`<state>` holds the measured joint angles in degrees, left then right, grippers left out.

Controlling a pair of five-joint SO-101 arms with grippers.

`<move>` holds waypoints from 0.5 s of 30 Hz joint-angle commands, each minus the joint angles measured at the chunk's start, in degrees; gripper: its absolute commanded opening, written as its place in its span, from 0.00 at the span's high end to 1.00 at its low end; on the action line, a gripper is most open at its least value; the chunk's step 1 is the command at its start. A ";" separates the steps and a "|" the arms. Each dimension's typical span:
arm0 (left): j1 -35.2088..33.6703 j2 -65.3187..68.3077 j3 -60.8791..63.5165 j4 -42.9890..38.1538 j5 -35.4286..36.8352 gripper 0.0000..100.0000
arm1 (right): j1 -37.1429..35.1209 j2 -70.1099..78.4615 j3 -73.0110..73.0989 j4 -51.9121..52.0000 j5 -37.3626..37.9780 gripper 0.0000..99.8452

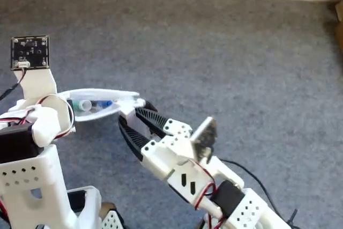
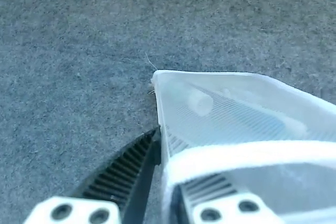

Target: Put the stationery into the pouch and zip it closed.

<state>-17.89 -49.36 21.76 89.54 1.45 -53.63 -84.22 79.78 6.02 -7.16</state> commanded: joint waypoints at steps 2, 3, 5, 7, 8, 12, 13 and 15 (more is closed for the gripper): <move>1.10 -1.54 -0.66 -1.76 0.18 0.99 | 0.40 -1.89 -1.19 -6.55 -0.09 1.00; 1.10 -1.54 -0.66 -1.76 0.18 0.99 | 0.40 -1.80 -1.19 -7.52 -0.09 1.00; 1.10 -1.54 -0.66 -1.76 0.18 0.99 | 0.40 -1.80 -1.36 -9.71 -0.09 1.00; 1.10 -1.54 -0.66 -1.76 0.18 0.99 | 0.40 -1.71 -2.68 -12.26 0.00 1.00; 1.10 -1.54 -0.66 -1.76 0.18 0.99 | 0.40 -1.71 -3.74 -12.70 0.00 1.00; 1.10 -1.54 -0.66 -1.76 0.18 0.99 | 0.40 0.75 -8.13 -12.62 0.00 1.00; 1.10 -1.54 -0.66 -1.76 0.18 0.99 | 0.40 2.77 -9.80 -12.62 0.00 1.00; 1.10 -1.54 -0.66 -1.76 0.18 0.99 | 0.40 8.22 -13.58 -12.97 0.00 1.00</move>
<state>-17.89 -49.36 21.76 89.54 1.45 -53.63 -82.02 73.89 -5.14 -7.16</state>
